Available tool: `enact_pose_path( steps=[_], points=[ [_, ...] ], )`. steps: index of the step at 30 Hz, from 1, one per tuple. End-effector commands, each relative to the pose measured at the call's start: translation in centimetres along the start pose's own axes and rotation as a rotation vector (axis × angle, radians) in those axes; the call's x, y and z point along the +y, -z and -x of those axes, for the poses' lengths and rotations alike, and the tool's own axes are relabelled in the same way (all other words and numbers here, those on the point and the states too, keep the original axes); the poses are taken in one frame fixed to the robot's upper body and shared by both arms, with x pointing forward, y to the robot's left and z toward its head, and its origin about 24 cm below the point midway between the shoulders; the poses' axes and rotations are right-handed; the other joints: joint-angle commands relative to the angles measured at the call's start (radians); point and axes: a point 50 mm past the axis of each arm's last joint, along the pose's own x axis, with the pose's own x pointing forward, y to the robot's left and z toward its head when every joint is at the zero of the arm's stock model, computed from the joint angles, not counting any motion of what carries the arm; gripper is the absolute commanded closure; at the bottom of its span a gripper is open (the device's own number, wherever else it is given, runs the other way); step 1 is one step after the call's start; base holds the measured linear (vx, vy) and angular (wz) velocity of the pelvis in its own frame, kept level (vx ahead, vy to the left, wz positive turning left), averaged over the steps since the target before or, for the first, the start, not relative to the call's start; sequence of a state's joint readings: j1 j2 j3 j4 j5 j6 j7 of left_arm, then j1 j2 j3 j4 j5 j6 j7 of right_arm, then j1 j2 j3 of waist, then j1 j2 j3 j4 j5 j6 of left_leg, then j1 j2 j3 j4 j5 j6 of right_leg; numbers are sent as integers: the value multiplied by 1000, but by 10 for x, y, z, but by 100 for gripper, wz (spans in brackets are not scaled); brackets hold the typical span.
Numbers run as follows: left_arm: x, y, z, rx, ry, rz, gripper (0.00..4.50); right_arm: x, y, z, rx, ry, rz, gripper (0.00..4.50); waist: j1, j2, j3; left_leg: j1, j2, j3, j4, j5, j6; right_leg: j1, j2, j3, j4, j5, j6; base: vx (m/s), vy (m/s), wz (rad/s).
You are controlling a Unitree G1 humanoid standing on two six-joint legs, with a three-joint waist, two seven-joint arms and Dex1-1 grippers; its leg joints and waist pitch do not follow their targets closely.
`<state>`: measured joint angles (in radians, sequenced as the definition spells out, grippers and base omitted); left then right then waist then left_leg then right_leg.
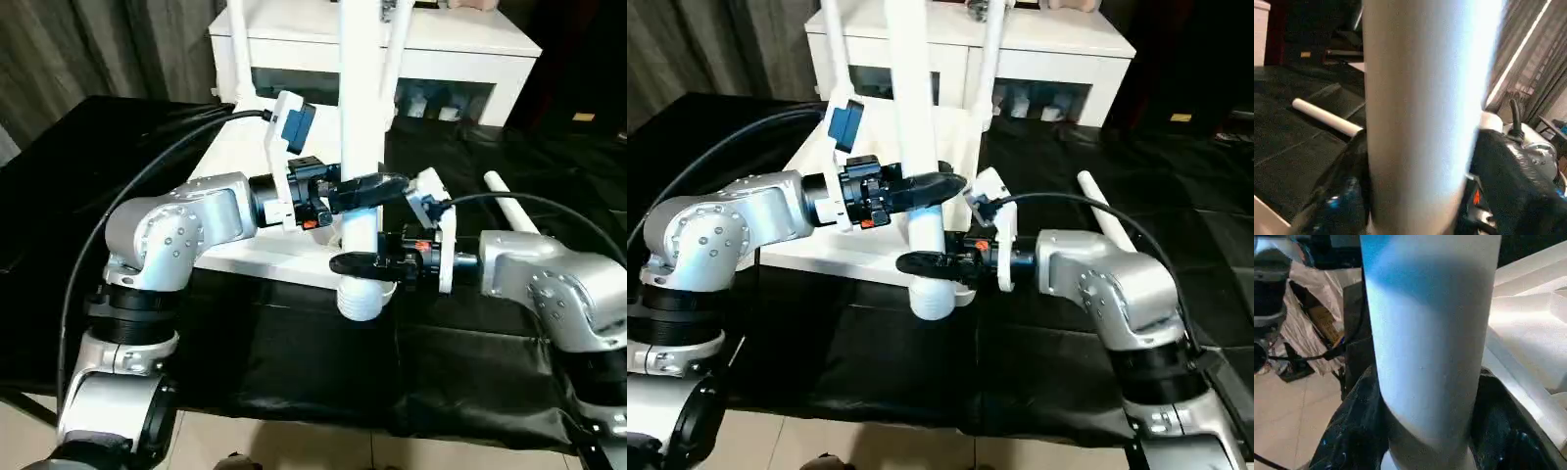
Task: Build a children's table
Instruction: Pick table leg
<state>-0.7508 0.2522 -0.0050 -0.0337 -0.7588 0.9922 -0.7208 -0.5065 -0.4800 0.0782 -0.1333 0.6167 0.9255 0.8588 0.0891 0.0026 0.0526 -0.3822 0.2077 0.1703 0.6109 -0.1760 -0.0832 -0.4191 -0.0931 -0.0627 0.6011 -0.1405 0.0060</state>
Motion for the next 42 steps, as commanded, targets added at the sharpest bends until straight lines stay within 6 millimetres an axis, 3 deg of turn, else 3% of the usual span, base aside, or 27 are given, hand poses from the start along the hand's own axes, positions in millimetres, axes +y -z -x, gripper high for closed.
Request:
enact_pose_path(
  steps=[1, 6, 7, 8, 11, 12, 13, 14, 15, 16, 17, 18, 19, 20, 21, 23, 24, 25, 27, 31, 34, 38, 40, 42],
  points=[
    [-6, -2, 3, -13, 8, -79, 104, -21, -4, 25, -54, 205, -10, 264, 0, 0, -77, 15, 3, 6, -71, -174, -15, 58, -26, 27, -60, -255, -174, 0, 0, 0],
    [-2, 11, 13, 0, -25, -82, 104, -21, -2, 30, -89, 234, -29, 264, -2, -2, -75, 15, 3, 6, -73, -198, -22, 58, -27, 26, -64, -294, -162, 0, 0, 0],
    [2, 13, 14, -16, -69, -71, 104, -20, -2, 30, -93, 236, -28, 264, -5, 10, -75, 15, 3, 5, -73, -208, -22, 57, -25, 25, -65, -293, -158, 0, 0, 0],
    [3, 13, 15, -27, -89, -68, 104, -20, -2, 30, -94, 240, -27, 264, -6, 7, -75, 17, 4, 5, -73, -211, -22, 56, -24, 25, -66, -287, -157, 0, 0, 0],
    [23, 11, 31, -207, -355, -93, 104, -26, -1, 35, -154, 386, 13, 264, -7, 6, -74, 12, 6, 4, -73, -211, -18, 59, -26, 26, -71, -277, -159, 0, 0, 0],
    [33, 13, 44, -276, -545, -137, 104, -34, 2, 40, -173, 521, 44, 264, -10, 4, -74, 10, 3, 4, -73, -220, -21, 60, -28, 24, -73, -304, -148, 0, 0, 0],
    [33, 13, 44, -276, -545, -137, 104, -34, 2, 40, -173, 521, 44, 264, -15, -3, -75, 10, 3, 4, -73, -220, -29, 59, -24, 22, -77, -329, -124, 0, 0, 0],
    [38, 16, 51, -296, -652, -164, 104, -38, 4, 42, -170, 593, 71, 264, -14, -1, -76, 13, 1, 4, -72, -218, -30, 59, -25, 22, -77, -343, -114, 0, 0, 0],
    [40, 22, 58, -276, -730, -197, 104, -39, 9, 43, -152, 644, 148, 264, -15, -3, -76, 11, 6, 1, -75, -214, -31, 55, -26, 23, -78, -355, -93, 0, 0, 0],
    [39, 27, 63, -254, -778, -220, 104, -38, 12, 43, -136, 670, 215, 264, -20, -7, -72, 11, 2, 5, -75, -236, -29, 52, -24, 22, -85, -394, -72, 0, 0, 0],
    [38, 32, 67, -240, -823, -251, 104, -36, 17, 43, -122, 703, 240, 264, -20, -4, -74, 13, 3, 3, -76, -242, -29, 52, -25, 22, -83, -407, -66, 0, 0, 0],
    [36, 39, 74, -234, -897, -277, 104, -33, 22, 42, -127, 744, 261, 264, -22, -8, -73, 13, 6, 2, -77, -249, -23, 47, -24, 22, -85, -412, -62, 0, 0, 0],
    [33, 48, 78, -225, -945, -256, 104, -31, 28, 40, -151, 772, 206, 264, -28, -5, -72, 7, 8, 1, -80, -239, -19, 50, -23, 23, -81, -385, -69, 0, 0, 0],
    [30, 55, 81, -218, -976, -238, 104, -29, 32, 40, -167, 790, 166, 264, -28, -5, -72, 9, 9, 1, -80, -241, -15, 48, -22, 23, -82, -376, -72, 0, 0, 0],
    [28, 64, 87, -193, -1064, -309, 104, -26, 38, 36, -210, 819, 122, 264, -34, -5, -72, 5, 7, 1, -81, -238, -6, 47, -21, 23, -80, -359, -81, 0, 0, 0],
    [28, 69, 89, -174, -1108, -358, 104, -24, 40, 33, -226, 825, 113, 264, -39, -2, -70, 8, 8, 0, -84, -280, 0, 41, -17, 22, -86, -386, -68, 0, 0, 0],
    [29, 77, 92, -184, -1163, -387, 104, -21, 42, 25, -277, 828, 82, 264, -37, 4, -69, 11, 7, -3, -85, -305, -5, 39, -17, 22, -91, -409, -58, 0, 0, 0],
    [29, 79, 92, -198, -1174, -372, 104, -21, 44, 22, -289, 825, 67, 264, -43, 0, -65, 12, 5, -2, -86, -339, -10, 35, -18, 20, -97, -445, -45, 0, 0, 0],
    [30, 81, 91, -205, -1182, -375, 104, -20, 46, 17, -286, 823, 89, 264, -41, 1, -64, 18, 4, -2, -85, -365, -15, 29, -19, 20, -102, -483, -30, 0, 0, 0],
    [32, 84, 88, -183, -1208, -423, 104, -16, 55, 8, -287, 803, 101, 264, -44, 1, -61, 13, 0, -6, -86, -395, -18, 27, -20, 18, -110, -534, 6, 0, 0, 0],
    [31, 87, 84, -165, -1200, -441, 104, -14, 55, 6, -303, 809, 101, 264, -49, 2, -62, 11, 1, -9, -88, -404, -19, 28, -19, 18, -108, -526, -1, 0, 0, 0],
    [32, 88, 83, -161, -1193, -460, 104, -14, 54, 5, -307, 800, 111, 264, -61, 7, -58, 32, 0, -17, -93, -516, -26, 32, -17, 9, -116, -612, 21, 0, 0, 0],
    [33, 87, 83, -160, -1189, -472, 104, -14, 53, 5, -309, 798, 117, 264, -73, 12, -54, 57, -1, -20, -97, -590, -11, 38, -7, -7, -128, -660, 17, 0, 0, 0],
    [33, 88, 82, -158, -1180, -477, 104, -14, 53, 6, -312, 800, 121, 264, -75, 8, -50, 46, -2, -22, -102, -565, -10, 49, -18, -3, -135, -642, 21, 0, 0, 0]
  ],
)
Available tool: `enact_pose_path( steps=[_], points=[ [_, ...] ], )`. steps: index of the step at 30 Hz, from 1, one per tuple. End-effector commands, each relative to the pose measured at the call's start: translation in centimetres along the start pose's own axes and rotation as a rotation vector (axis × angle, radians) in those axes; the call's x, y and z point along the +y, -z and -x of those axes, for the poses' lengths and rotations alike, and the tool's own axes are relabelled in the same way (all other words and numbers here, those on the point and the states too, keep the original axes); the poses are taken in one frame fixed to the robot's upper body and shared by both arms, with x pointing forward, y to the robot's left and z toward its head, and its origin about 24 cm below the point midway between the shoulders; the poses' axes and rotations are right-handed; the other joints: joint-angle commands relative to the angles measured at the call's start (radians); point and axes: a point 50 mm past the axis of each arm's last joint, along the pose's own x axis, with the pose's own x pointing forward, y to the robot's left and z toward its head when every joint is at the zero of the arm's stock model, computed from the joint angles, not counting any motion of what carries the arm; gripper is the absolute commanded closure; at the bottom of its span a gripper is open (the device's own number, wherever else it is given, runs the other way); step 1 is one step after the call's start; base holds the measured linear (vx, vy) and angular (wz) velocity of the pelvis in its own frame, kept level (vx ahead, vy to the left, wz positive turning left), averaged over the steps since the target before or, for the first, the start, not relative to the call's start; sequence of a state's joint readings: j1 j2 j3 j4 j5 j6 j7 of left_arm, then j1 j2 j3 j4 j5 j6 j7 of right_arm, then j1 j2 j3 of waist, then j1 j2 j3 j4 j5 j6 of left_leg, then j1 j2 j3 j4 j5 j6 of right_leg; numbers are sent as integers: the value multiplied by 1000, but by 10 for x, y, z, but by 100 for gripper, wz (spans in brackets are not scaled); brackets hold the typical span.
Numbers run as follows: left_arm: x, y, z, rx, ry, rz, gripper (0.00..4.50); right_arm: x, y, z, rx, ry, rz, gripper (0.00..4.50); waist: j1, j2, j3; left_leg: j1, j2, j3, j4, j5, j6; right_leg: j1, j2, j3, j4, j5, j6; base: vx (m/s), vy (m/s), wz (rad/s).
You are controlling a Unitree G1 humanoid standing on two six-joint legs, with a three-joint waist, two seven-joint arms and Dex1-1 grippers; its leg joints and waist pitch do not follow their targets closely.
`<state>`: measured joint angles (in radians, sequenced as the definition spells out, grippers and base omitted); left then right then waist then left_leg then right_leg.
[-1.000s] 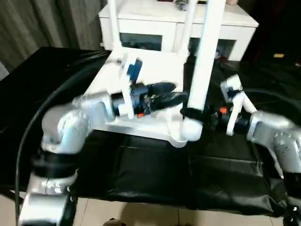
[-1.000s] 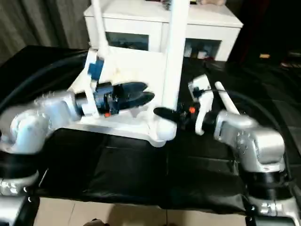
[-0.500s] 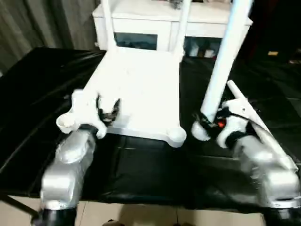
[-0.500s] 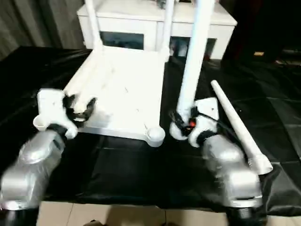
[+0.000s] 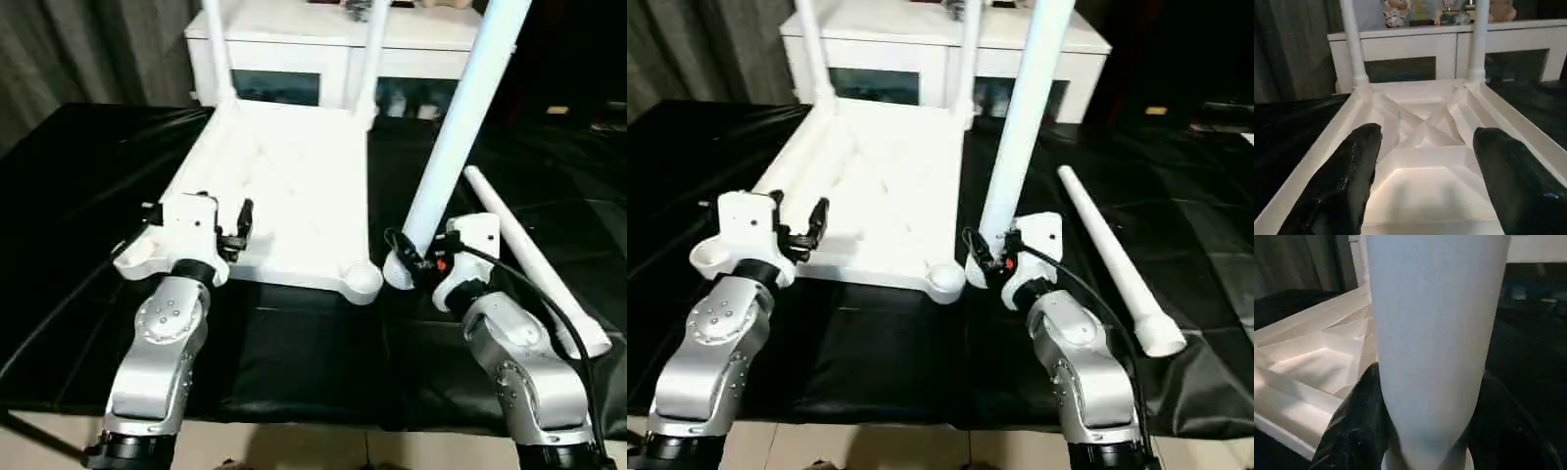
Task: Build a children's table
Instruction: Pick table leg
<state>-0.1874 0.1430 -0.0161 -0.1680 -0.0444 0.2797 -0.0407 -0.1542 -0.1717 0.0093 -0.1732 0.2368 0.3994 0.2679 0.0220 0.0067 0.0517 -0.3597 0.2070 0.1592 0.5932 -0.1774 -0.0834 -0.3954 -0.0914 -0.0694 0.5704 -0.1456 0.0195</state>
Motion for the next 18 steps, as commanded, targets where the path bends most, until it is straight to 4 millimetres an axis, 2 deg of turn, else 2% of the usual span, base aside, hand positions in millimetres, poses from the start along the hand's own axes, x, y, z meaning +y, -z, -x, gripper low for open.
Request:
enact_pose_path(
  steps=[1, 2, 3, 4, 5, 6, 7, 8, 9, 10, 11, 12, 13, 14, 15, 16, 17, 18],
  points=[
    [-1, 0, -2, -17, 15, -9, 104, -2, -6, -1, -27, 2, 22, 264, -6, 3, -53, 19, -1, -11, -85, -534, -15, 28, -25, 12, -100, -616, 4, 0, 0, 0],
    [-1, -1, -2, -26, 17, -7, 104, -3, -6, -1, -29, 3, 25, 264, -6, 3, -55, 14, -1, -11, -86, -513, -17, 29, -26, 17, -96, -591, -2, 0, 0, 0],
    [-4, 2, -2, -3, 53, -16, 104, -4, -6, -1, -29, 8, 33, 264, -3, 2, -62, 4, 2, -8, -84, -441, -18, 30, -29, 28, -83, -496, -23, 0, 0, 0],
    [-7, 3, -3, 2, 96, -32, 104, -5, -7, -1, -29, 9, 35, 264, 1, 0, -70, -7, 5, -5, -80, -337, -17, 32, -27, 36, -66, -356, -58, 0, 0, 0],
    [-11, 4, -3, 5, 154, -37, 104, -6, -7, -1, -26, 5, 30, 264, 4, -1, -72, -12, 5, -3, -77, -289, -14, 32, -24, 38, -57, -288, -77, 0, 0, 0],
    [-17, 5, -3, 4, 254, -19, 104, -7, -7, -1, -23, 1, 35, 264, 7, 3, -71, -8, 5, 3, -73, -254, -7, 26, -20, 39, -48, -222, -111, 0, 0, 0],
    [-22, 5, -3, -5, 355, -9, 104, -8, -8, -1, -20, -4, 46, 264, 11, 5, -71, -7, 1, 6, -72, -254, -4, 27, -22, 39, -47, -230, -131, 0, 0, 0],
    [-22, 5, -3, -5, 355, -9, 104, -8, -8, -1, -20, -4, 46, 264, 12, 5, -71, -6, 3, 8, -74, -263, -3, 27, -21, 39, -47, -238, -137, 0, 0, 0],
    [-29, 7, -6, 26, 542, -59, 88, -11, -10, -1, -3, -50, 71, 264, 14, 8, -71, -3, 6, 8, -74, -269, -6, 27, -21, 39, -45, -226, -149, 0, 0, 0],
    [-31, 9, -8, 39, 604, -91, 78, -12, -11, 0, 3, -72, 81, 264, 21, 12, -72, 4, 2, 11, -73, -286, -1, 22, -19, 39, -49, -252, -144, 0, 0, 0],
    [-32, 11, -11, 72, 685, -109, 71, -14, -12, 1, 12, -104, 93, 264, 21, 16, -71, 5, 3, 11, -74, -295, -3, 21, -18, 40, -47, -251, -145, 0, 0, 0],
    [-33, 12, -13, 91, 728, -117, 68, -15, -13, 2, 17, -123, 100, 264, 23, 12, -68, 5, 3, 11, -76, -315, -9, 24, -20, 39, -48, -268, -143, 0, 0, 0],
    [-34, 13, -16, 101, 795, -159, 50, -16, -14, 4, 21, -148, 98, 264, 23, 21, -66, 3, 5, 9, -78, -323, -15, 26, -24, 40, -47, -274, -147, 0, 0, 0],
    [-34, 13, -17, 107, 816, -168, 50, -17, -15, 5, 21, -155, 99, 264, 21, 17, -65, 5, 3, 11, -79, -334, -13, 25, -23, 40, -54, -289, -145, 0, 0, 0],
    [-36, 14, -24, 131, 917, -207, 34, -22, -18, 8, 28, -189, 104, 264, 21, 17, -65, 8, 2, 11, -79, -355, -15, 25, -23, 39, -57, -311, -145, 0, 0, 0],
    [-38, 14, -29, 143, 973, -243, 29, -25, -19, 10, 39, -213, 107, 264, 21, 24, -67, 9, 0, 11, -78, -356, -15, 26, -22, 40, -58, -310, -146, 0, 0, 0],
    [-40, 14, -34, 160, 1020, -262, 24, -28, -21, 12, 49, -233, 116, 264, 22, 20, -68, 12, -1, 12, -76, -358, -13, 25, -22, 40, -60, -312, -145, 0, 0, 0],
    [-41, 13, -37, 166, 1058, -285, 16, -30, -21, 14, 59, -247, 126, 264, 24, 17, -70, 8, 1, 11, -76, -339, -10, 32, -25, 41, -54, -289, -154, 0, 0, 0]
  ],
)
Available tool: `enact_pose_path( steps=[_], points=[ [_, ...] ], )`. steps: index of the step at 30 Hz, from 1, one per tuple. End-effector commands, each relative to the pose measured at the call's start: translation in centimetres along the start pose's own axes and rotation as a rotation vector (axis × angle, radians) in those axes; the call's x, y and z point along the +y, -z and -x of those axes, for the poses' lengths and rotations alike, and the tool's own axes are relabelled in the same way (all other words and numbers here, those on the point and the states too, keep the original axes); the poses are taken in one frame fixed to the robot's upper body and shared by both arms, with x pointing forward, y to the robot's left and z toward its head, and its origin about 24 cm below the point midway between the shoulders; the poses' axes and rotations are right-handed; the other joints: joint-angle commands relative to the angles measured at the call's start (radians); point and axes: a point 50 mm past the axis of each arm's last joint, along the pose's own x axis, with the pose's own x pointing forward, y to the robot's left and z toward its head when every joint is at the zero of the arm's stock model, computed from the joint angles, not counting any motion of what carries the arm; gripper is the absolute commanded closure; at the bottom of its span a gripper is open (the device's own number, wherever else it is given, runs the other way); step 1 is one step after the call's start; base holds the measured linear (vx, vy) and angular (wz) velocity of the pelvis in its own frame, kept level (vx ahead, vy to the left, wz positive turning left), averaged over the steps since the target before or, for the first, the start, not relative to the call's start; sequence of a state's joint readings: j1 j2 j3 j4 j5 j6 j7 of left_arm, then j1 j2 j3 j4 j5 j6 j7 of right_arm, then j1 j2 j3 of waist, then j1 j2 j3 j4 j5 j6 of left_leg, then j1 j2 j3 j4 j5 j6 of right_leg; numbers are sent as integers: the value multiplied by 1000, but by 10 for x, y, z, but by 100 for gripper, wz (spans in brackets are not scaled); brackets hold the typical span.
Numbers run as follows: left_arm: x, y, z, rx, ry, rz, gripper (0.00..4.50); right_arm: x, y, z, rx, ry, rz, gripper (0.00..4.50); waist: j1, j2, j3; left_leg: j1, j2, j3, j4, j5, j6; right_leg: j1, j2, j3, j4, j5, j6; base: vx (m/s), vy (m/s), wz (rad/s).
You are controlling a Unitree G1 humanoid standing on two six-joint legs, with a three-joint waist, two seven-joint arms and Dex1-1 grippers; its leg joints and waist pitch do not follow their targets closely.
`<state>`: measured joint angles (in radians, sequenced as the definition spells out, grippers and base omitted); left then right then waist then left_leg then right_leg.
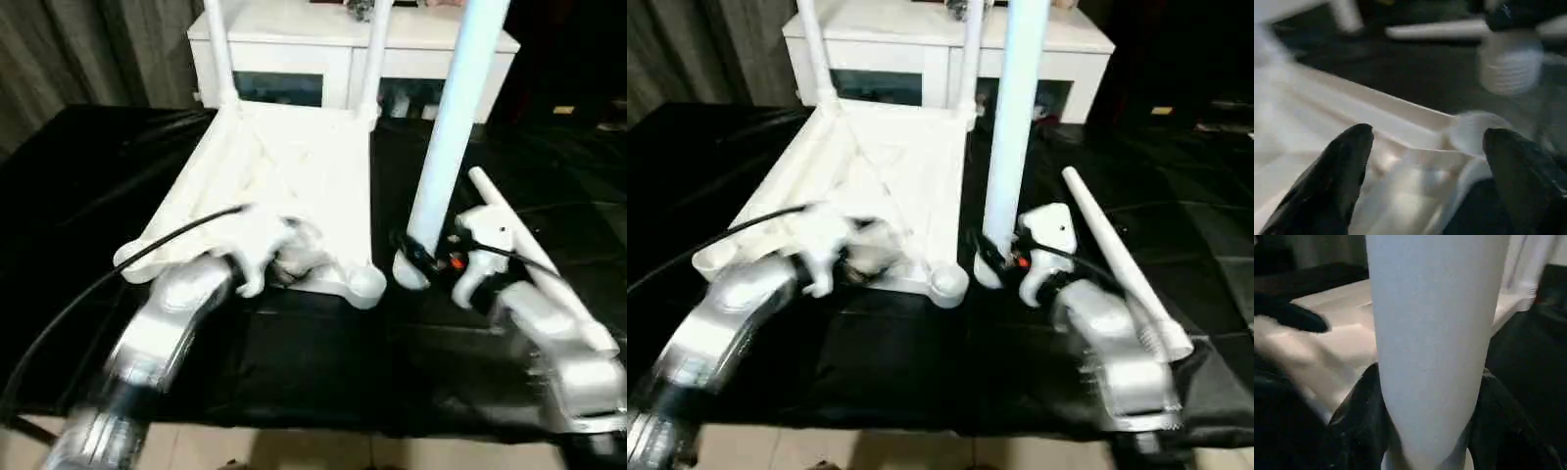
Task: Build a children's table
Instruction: Pick table leg, then insert table leg to table base
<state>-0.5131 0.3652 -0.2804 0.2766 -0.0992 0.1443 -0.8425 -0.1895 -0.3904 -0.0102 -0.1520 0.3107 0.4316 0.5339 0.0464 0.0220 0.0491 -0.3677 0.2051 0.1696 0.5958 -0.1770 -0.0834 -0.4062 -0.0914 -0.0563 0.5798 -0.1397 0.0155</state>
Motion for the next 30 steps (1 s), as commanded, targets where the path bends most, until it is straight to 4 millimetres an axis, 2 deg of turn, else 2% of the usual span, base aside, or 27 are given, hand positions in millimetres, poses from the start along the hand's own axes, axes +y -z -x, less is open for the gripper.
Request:
enact_pose_path(
  steps=[1, 2, 3, 5, 6, 7, 8, 9, 11, 15, 17, 18, 19, 21, 22, 23, 26, 29, 30],
  points=[
    [1, 0, -7, 45, 116, -55, 16, -5, -8, 7, -7, -40, 17, 264, -2, 4, -67, 8, 3, 1, -79, -315, -6, 48, -29, 28, -62, -278, -159, 0, 0, 0],
    [2, 0, -9, 61, 144, -61, 7, -5, -8, 9, 1, -55, 19, 264, 0, 14, -67, 9, 0, 0, -77, -315, -2, 49, -29, 27, -63, -288, -160, 0, 0, 0],
    [4, 0, -11, 82, 174, -68, 2, -5, -8, 11, 10, -73, 21, 264, -1, 7, -70, 13, 1, 3, -74, -316, 4, 47, -29, 28, -65, -293, -165, 0, 0, 0],
    [6, 4, -14, 149, 266, -74, 2, -5, -6, 18, 41, -104, 36, 264, -3, 17, -71, 8, 2, 2, -73, -299, 11, 51, -32, 27, -62, -282, -181, 0, 0, 0],
    [6, 5, -14, 165, 289, -74, 2, -5, -5, 20, 48, -109, 39, 264, -3, 13, -73, 9, 0, 4, -71, -296, 18, 52, -30, 26, -66, -300, -176, 0, 0, 0],
    [7, 8, -14, 190, 309, -78, 2, -6, -5, 21, 54, -110, 45, 264, -5, 22, -75, 5, 0, 2, -71, -279, 22, 56, -33, 26, -62, -292, -184, 0, 0, 0],
    [8, 9, -13, 197, 315, -80, 19, -6, -5, 21, 55, -110, 47, 264, -8, 20, -75, 4, 1, 2, -72, -278, 24, 56, -33, 25, -64, -292, -187, 0, 0, 0],
    [11, 13, -11, 243, 328, -89, 29, -5, -4, 23, 64, -114, 48, 264, -12, 28, -74, 3, 0, 1, -72, -282, 26, 56, -31, 23, -64, -301, -192, 0, 0, 0],
    [17, 16, -9, 264, 327, -75, 37, -4, -3, 26, 73, -126, 53, 264, -14, 25, -76, 8, -1, 4, -68, -292, 32, 53, -29, 22, -70, -313, -193, 0, 0, 0],
    [25, 20, -4, 277, 311, -52, 75, -2, -2, 28, 86, -146, 51, 264, -11, 31, -75, 10, 2, 3, -69, -301, 38, 52, -31, 20, -71, -348, -200, 0, 0, 0],
    [29, 21, -3, 266, 288, -48, 78, -1, -2, 28, 88, -156, 48, 264, -11, 31, -73, 10, 2, 3, -70, -308, 38, 51, -31, 18, -73, -361, -199, 0, 0, 0],
    [30, 21, -3, 260, 283, -41, 85, -1, -2, 28, 90, -160, 46, 264, -10, 27, -73, 9, 2, 3, -70, -307, 40, 51, -31, 18, -73, -364, -199, 0, 0, 0],
    [30, 22, -3, 256, 278, -36, 107, 0, -2, 28, 91, -165, 45, 264, -10, 28, -72, 10, 3, 3, -71, -311, 40, 51, -32, 18, -73, -370, -197, 0, 0, 0],
    [33, 23, -4, 226, 269, 0, 118, 1, -2, 27, 96, -179, 46, 264, -8, 23, -73, 10, 1, 4, -70, -301, 44, 50, -33, 17, -75, -380, -192, 0, 0, 0],
    [33, 23, -4, 213, 269, 11, 121, 2, -2, 27, 98, -181, 47, 264, -7, 25, -74, 9, 3, 3, -70, -293, 44, 51, -34, 18, -74, -370, -196, 0, 0, 0],
    [34, 23, -5, 191, 265, 33, 121, 2, -2, 26, 98, -186, 48, 264, -7, 20, -74, 7, 4, 2, -71, -289, 44, 53, -35, 18, -73, -364, -196, 0, 0, 0],
    [36, 23, -5, 185, 261, 53, 158, 3, -2, 24, 99, -195, 53, 264, -3, 19, -75, 7, 3, 4, -70, -274, 51, 53, -36, 18, -72, -356, -201, 0, 0, 0],
    [39, 24, -6, 195, 242, 36, 164, 3, -2, 24, 99, -199, 57, 264, -2, 21, -75, 6, 4, 3, -70, -271, 52, 53, -36, 18, -70, -343, -201, 0, 0, 0],
    [40, 24, -6, 196, 246, 36, 190, 3, -2, 24, 99, -201, 58, 264, -1, 20, -75, 6, 4, 4, -70, -269, 53, 53, -37, 19, -70, -342, -202, 0, 0, 0]
  ],
)
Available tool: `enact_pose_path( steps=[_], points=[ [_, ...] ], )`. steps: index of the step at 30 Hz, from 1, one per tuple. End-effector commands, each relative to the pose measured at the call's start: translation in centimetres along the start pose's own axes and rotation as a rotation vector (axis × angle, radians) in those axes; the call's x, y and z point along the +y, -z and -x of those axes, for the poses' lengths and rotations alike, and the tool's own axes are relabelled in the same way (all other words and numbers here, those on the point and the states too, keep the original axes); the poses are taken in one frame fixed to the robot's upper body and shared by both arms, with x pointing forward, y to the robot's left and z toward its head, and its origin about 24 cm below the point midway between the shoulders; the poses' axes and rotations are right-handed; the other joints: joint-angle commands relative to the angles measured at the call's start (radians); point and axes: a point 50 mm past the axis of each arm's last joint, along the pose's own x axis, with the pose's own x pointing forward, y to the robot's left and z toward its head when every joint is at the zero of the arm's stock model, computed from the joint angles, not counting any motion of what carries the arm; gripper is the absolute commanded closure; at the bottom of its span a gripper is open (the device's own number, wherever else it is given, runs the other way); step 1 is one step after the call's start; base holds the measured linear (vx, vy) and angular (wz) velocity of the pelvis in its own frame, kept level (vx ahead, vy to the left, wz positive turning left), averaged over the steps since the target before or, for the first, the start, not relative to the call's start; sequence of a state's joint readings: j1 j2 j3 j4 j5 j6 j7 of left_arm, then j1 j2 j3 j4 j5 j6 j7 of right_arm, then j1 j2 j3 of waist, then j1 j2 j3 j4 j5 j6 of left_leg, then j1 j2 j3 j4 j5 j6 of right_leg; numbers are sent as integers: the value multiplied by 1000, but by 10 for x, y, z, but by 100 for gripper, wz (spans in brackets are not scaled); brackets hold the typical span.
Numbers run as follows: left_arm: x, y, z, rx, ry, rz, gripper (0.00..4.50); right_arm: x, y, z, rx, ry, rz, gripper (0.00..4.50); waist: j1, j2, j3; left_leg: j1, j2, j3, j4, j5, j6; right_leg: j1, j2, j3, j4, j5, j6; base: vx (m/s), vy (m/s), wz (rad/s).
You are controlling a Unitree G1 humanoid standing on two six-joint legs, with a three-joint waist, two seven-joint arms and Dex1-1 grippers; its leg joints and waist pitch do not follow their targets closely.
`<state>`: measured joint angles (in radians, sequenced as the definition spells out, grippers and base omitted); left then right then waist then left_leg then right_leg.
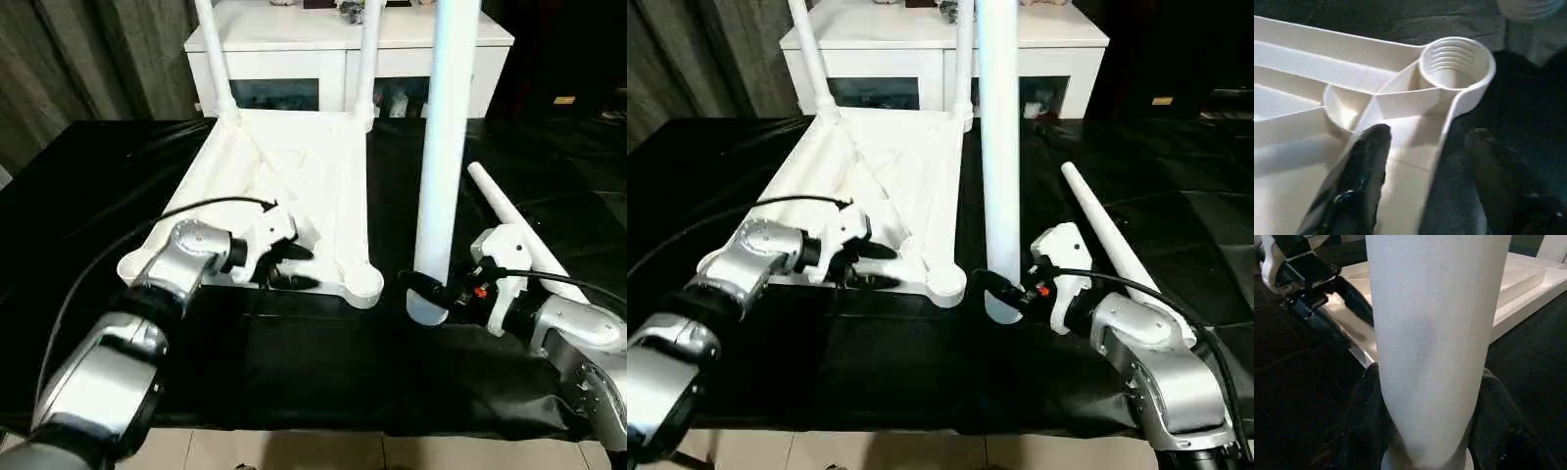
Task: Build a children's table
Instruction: Insert table leg to table base
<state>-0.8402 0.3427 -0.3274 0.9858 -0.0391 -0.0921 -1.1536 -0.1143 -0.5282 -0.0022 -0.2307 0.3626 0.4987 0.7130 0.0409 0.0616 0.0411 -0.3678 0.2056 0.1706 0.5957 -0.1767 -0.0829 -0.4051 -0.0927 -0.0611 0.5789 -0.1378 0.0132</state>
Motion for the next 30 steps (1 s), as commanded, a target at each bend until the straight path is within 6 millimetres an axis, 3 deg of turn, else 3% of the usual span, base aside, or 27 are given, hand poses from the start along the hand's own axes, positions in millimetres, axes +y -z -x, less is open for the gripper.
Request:
enact_pose_path(
  steps=[1, 3, 10, 21, 30],
  points=[
    [3, -4, 2, 13, -1, -23, 190, 0, -8, 0, -14, -15, 32, 264, 5, -19, -67, 6, 4, 3, -70, -267, 53, 52, -35, 24, -69, -341, -201, 0, 0, 0],
    [2, -2, 1, 43, 35, -40, 201, 1, -7, 0, -10, -18, 37, 264, 4, -14, -67, 7, 4, 2, -71, -267, 52, 53, -35, 23, -69, -335, -202, 0, 0, 0],
    [-1, 1, -4, 69, 78, -58, 260, 1, -6, 1, -8, -16, 40, 264, 4, -11, -65, 9, 6, 1, -73, -296, 44, 53, -36, 24, -72, -336, -211, 0, 0, 0],
    [-3, 8, -7, 161, 90, -106, 350, 1, -7, -1, -5, -23, 55, 264, 4, -16, -64, 8, 6, 0, -75, -302, 46, 53, -37, 23, -75, -362, -200, 0, 0, 0],
    [-5, 18, -6, 250, 114, -145, 417, 0, -7, -3, -4, -27, 68, 264, 4, -17, -64, 6, 8, 0, -75, -288, 53, 54, -38, 25, -71, -327, -214, 0, 0, 0]
  ],
)
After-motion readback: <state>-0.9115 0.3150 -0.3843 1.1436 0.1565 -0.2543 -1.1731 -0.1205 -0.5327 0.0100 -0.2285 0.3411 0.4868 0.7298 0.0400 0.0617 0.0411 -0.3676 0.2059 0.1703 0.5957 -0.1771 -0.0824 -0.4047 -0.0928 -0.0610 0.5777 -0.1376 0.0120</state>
